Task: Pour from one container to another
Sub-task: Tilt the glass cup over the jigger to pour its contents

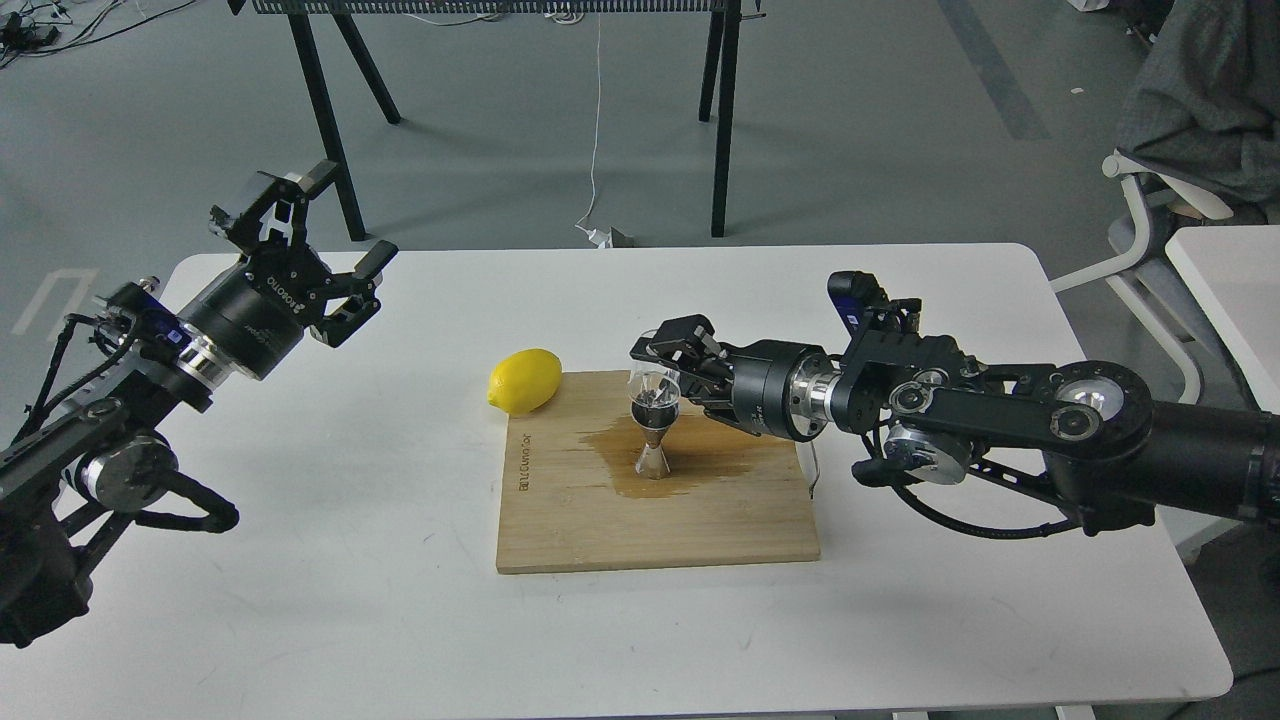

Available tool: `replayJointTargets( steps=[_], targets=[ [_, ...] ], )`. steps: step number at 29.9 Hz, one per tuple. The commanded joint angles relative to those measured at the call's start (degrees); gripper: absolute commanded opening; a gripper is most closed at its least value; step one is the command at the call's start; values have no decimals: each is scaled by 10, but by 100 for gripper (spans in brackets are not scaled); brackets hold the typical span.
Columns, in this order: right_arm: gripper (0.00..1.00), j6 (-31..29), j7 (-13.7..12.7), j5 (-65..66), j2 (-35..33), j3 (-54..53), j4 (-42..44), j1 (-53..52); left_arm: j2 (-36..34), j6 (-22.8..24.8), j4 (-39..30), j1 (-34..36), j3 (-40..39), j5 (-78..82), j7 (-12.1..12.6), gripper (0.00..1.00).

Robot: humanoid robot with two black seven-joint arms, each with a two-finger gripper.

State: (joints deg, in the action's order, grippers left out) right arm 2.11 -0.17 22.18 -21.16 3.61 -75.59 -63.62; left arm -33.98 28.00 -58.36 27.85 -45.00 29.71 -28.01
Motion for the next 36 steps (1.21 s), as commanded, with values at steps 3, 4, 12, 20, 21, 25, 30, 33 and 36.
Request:
replayJointTargets(
  steps=[3, 4, 12, 20, 21, 25, 30, 33, 36],
  targets=[
    [38, 0, 0, 4, -8, 0, -1, 0, 1, 0, 0, -1, 0, 0, 0, 98],
    [38, 0, 1, 4, -10, 0, -1, 0, 1, 0, 0, -1, 0, 0, 0, 98],
    [38, 0, 1, 23, -13, 0, -1, 1, 1, 0, 0, -1, 0, 0, 0, 98],
    [38, 0, 3, 33, -7, 20, 2, -16, 1, 0, 0, -1, 0, 0, 0, 98],
    [38, 0, 4, 34, -7, 23, 2, -20, 1, 0, 0, -1, 0, 0, 0, 98],
    [38, 0, 4, 49, -5, 27, 3, -21, 1, 0, 0, -1, 0, 0, 0, 98],
    [38, 0, 4, 67, 0, 35, 5, -21, 1, 0, 0, -1, 0, 0, 0, 98],
    [38, 0, 4, 67, 1, 36, 6, -21, 1, 0, 0, -1, 0, 0, 0, 98],
    [38, 0, 4, 67, 8, 36, 11, -21, 1, 0, 0, -1, 0, 0, 0, 98]
  ],
)
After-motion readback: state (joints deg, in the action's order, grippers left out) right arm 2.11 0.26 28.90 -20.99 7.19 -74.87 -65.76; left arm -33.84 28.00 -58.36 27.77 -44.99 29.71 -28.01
